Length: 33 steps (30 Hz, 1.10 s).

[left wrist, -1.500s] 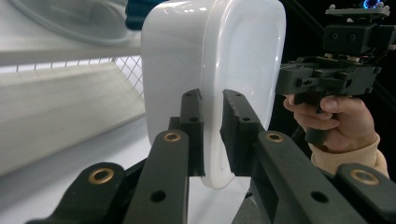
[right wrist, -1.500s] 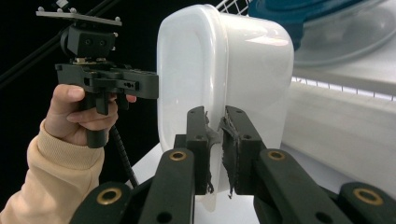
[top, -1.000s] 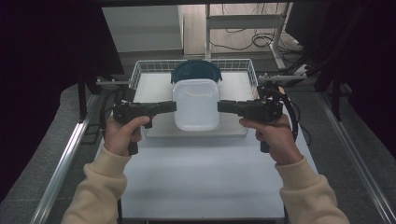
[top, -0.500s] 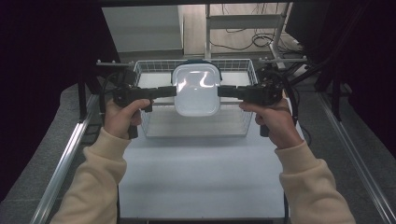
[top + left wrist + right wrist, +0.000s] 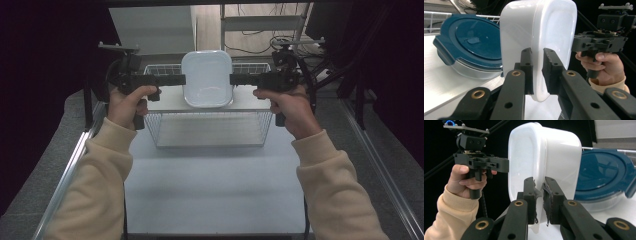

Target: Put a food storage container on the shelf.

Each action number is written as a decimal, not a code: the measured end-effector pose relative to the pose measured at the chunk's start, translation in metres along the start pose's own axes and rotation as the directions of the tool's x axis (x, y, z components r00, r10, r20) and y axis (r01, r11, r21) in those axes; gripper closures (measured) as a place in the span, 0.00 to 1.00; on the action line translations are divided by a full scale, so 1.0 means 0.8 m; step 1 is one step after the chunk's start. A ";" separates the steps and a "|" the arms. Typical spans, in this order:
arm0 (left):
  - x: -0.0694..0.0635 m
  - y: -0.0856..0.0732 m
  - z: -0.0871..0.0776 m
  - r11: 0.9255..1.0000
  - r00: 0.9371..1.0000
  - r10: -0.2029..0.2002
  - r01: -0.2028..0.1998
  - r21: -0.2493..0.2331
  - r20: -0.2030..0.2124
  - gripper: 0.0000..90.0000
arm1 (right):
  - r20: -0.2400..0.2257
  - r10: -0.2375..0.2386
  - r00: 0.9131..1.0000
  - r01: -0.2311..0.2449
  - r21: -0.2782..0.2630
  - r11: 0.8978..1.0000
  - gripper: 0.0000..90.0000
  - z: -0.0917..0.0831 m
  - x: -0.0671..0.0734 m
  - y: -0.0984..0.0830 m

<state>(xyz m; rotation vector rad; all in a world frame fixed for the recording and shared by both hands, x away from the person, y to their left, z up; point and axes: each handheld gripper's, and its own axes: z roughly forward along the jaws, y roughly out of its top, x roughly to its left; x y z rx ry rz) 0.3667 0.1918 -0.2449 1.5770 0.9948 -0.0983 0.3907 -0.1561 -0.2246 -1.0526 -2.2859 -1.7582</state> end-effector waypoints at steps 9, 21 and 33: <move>0.002 0.022 -0.001 1.000 1.000 -0.001 0.001 -0.001 -0.021 0.89 | -0.002 0.022 1.000 -0.022 0.000 1.000 0.89 0.007 -0.004 0.021; 0.030 0.042 0.018 0.995 0.996 -0.088 0.089 0.037 -0.027 0.89 | 0.018 0.128 0.992 -0.129 0.038 0.991 0.89 0.024 -0.034 0.040; 0.040 0.045 0.029 0.991 0.992 -0.118 0.120 0.051 -0.039 0.89 | 0.025 0.188 0.982 -0.189 0.046 0.981 0.89 0.028 -0.048 0.038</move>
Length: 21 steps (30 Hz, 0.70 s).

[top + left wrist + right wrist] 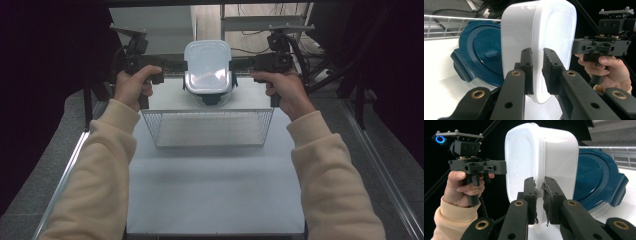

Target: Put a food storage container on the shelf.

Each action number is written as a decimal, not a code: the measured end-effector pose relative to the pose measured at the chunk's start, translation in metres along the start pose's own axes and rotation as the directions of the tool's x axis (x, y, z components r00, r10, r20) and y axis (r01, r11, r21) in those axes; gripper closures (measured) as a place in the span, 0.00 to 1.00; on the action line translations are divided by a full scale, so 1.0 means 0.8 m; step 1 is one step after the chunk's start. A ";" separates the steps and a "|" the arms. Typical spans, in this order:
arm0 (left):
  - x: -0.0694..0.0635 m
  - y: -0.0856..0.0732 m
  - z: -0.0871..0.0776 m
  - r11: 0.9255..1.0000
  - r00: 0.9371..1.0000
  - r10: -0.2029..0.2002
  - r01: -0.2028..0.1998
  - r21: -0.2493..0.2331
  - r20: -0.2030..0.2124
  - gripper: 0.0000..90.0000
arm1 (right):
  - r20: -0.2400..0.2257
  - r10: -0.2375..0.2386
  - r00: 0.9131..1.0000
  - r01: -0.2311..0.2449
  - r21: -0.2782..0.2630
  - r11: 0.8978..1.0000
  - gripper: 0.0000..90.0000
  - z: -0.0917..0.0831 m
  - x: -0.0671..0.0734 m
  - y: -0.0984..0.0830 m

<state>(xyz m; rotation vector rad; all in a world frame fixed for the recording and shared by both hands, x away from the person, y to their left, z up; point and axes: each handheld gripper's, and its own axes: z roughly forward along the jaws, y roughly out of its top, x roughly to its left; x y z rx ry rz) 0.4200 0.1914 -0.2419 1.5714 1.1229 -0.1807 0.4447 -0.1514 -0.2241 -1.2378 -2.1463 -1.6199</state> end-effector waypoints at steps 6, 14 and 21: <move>0.017 0.008 0.008 0.998 0.998 -0.059 0.059 -0.007 0.014 0.88 | 0.016 0.047 0.999 -0.047 0.002 0.999 0.88 0.010 -0.012 0.006; 0.044 0.019 0.020 0.984 0.981 -0.178 0.180 -0.015 0.074 0.87 | -0.004 0.158 0.987 -0.158 0.024 0.987 0.83 0.024 -0.036 0.025; 0.064 0.023 0.032 0.972 0.969 -0.233 0.235 -0.021 0.085 0.83 | -0.053 0.267 0.962 -0.266 0.018 0.964 0.80 0.037 -0.069 0.028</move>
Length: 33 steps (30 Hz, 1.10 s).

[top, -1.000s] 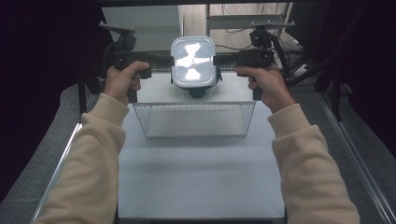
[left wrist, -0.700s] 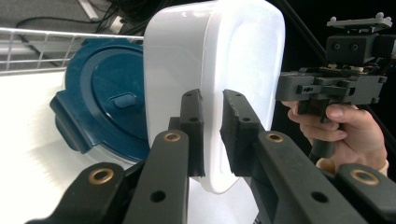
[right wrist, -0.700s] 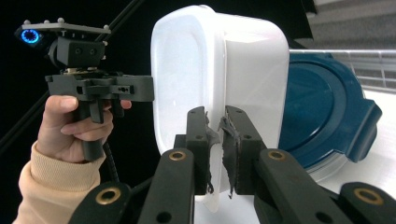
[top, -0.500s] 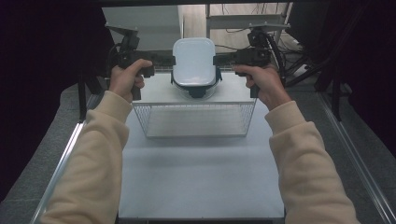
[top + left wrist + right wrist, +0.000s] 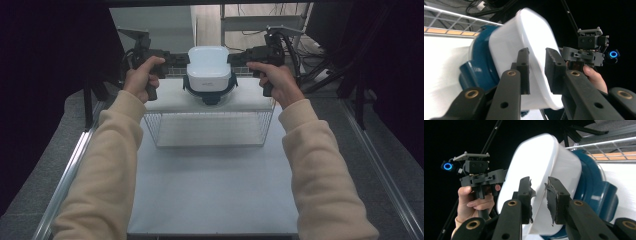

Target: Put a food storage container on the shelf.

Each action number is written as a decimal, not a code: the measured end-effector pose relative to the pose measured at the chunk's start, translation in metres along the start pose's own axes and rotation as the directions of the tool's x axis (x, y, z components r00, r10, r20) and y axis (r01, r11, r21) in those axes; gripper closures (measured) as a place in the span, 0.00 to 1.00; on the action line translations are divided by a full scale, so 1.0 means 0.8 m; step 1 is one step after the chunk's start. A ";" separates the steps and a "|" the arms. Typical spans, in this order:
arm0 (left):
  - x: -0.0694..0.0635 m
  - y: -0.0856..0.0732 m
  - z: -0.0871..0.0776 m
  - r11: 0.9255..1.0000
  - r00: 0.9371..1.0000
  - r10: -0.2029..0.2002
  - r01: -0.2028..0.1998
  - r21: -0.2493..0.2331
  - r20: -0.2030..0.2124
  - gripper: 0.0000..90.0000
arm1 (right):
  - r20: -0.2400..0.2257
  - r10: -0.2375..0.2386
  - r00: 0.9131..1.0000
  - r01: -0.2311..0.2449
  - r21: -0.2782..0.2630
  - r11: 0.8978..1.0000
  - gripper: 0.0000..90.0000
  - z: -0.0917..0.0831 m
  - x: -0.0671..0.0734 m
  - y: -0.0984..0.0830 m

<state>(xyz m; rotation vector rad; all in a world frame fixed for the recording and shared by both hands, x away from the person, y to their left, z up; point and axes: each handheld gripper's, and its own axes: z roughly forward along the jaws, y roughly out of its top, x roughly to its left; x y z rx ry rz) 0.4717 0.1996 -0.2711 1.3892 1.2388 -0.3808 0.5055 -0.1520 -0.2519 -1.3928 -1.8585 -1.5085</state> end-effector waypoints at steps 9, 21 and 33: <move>0.009 -0.001 0.001 1.000 0.999 -0.016 0.017 -0.021 0.040 0.82 | -0.038 0.024 0.999 -0.025 -0.019 1.000 0.80 0.004 -0.011 0.002; -0.027 -0.038 -0.047 0.968 0.977 0.206 -0.212 -0.136 -0.057 0.35 | -0.002 -0.220 0.976 0.216 -0.175 0.961 0.39 -0.040 0.013 -0.030; -0.035 -0.122 -0.076 0.927 0.924 0.344 -0.363 -0.098 -0.169 0.30 | 0.150 -0.408 0.900 0.424 -0.092 0.901 0.33 -0.081 0.023 -0.096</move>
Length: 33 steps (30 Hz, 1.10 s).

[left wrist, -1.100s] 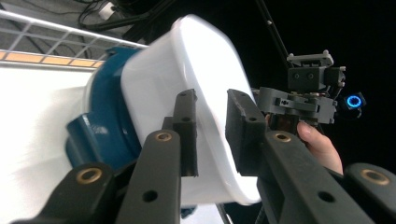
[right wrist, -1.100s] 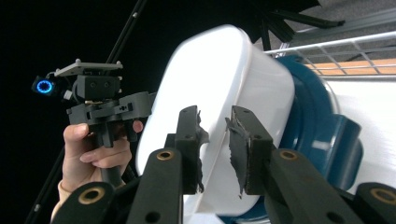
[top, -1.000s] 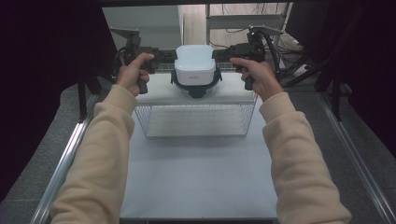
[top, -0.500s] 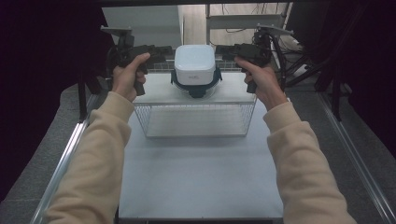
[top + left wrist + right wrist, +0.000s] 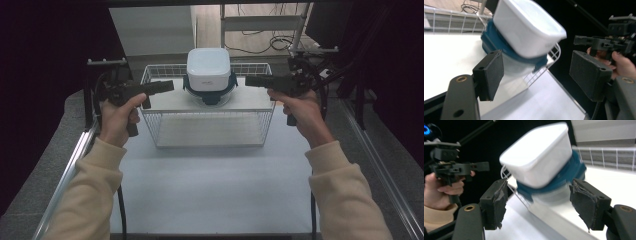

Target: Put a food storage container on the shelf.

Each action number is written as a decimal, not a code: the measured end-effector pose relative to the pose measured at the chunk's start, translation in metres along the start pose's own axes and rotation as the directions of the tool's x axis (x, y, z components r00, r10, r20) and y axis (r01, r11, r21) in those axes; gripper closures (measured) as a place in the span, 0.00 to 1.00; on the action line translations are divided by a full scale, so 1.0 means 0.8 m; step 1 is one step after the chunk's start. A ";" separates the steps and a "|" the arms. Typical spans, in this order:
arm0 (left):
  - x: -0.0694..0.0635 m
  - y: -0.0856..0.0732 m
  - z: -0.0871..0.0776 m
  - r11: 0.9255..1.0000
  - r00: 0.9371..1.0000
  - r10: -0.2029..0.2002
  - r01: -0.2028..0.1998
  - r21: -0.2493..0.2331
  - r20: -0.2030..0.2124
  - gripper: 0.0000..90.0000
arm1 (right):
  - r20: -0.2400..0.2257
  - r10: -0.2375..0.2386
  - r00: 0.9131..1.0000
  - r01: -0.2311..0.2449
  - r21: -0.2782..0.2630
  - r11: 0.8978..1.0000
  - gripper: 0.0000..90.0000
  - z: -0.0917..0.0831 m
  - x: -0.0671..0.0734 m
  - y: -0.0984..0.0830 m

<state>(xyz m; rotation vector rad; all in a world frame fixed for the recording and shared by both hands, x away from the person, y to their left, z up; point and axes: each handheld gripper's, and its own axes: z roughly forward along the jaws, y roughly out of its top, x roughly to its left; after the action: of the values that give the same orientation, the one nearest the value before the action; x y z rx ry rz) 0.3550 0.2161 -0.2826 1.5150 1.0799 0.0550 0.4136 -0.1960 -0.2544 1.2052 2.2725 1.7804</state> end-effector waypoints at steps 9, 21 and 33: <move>-0.031 -0.065 -0.018 0.995 0.996 0.090 -0.090 0.037 -0.015 0.28 | 0.045 -0.058 0.997 0.057 0.016 0.998 0.30 -0.034 0.013 -0.063; 0.000 -0.166 -0.030 0.993 0.988 0.101 -0.093 0.074 -0.113 0.27 | 0.071 -0.098 0.993 0.098 0.009 0.995 0.29 -0.057 -0.012 -0.164; 0.019 -0.233 -0.022 0.975 0.973 0.178 -0.154 0.161 -0.146 0.26 | 0.108 -0.134 0.985 0.126 0.079 0.989 0.28 -0.066 -0.020 -0.245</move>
<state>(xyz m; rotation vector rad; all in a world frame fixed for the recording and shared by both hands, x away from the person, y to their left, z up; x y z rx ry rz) 0.2453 0.2118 -0.4349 1.7582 1.1007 0.2201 0.2929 -0.2591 -0.4061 1.1083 2.3105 1.5580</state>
